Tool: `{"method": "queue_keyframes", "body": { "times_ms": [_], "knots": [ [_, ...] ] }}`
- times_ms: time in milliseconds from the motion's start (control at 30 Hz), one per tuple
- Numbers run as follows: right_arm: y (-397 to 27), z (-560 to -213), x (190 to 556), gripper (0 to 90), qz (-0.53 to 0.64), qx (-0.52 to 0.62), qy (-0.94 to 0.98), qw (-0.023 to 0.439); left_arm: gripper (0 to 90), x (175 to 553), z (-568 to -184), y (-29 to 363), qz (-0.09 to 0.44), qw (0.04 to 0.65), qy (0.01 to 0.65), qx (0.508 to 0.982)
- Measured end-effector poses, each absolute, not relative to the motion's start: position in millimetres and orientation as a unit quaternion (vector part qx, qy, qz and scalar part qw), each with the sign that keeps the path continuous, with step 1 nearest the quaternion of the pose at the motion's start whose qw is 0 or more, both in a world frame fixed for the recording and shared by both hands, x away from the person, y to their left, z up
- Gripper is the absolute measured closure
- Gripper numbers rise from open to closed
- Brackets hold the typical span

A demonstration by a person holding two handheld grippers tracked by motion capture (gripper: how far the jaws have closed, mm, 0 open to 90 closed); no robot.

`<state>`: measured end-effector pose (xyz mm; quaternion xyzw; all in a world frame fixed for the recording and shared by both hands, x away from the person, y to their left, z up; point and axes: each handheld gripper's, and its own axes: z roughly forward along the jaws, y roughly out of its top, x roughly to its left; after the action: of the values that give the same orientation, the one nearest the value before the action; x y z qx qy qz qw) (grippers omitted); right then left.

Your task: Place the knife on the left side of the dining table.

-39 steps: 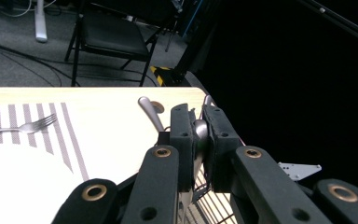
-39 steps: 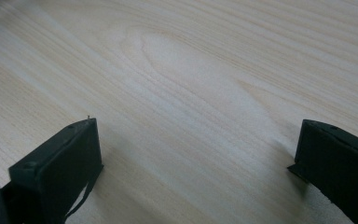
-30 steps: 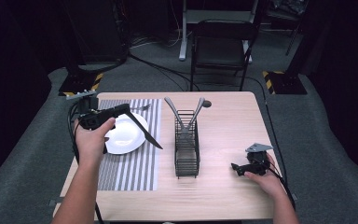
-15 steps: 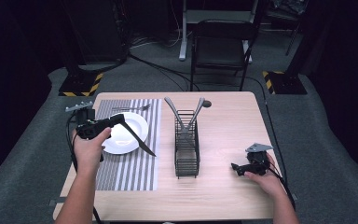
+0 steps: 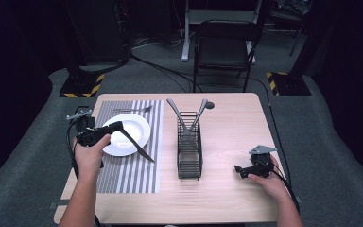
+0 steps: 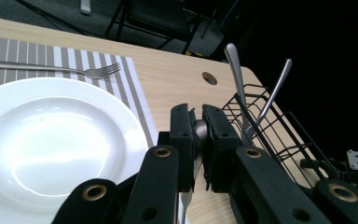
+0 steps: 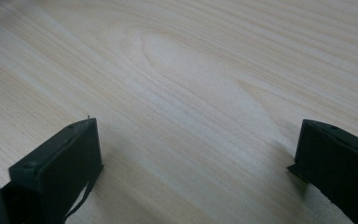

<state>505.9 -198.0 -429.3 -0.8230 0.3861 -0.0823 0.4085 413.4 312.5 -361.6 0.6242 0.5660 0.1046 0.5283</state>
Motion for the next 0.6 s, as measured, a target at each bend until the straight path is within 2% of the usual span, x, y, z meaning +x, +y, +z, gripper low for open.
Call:
{"method": "queue_keyframes", "body": {
  "times_ms": [600],
  "knots": [
    [-198.0, -429.3, 505.9, 0.0, -0.082, -0.823, 0.386, 0.408, 82.6, 412.3, -379.2, 324.0, 0.124, 0.513, 0.595, 0.606]
  ]
}}
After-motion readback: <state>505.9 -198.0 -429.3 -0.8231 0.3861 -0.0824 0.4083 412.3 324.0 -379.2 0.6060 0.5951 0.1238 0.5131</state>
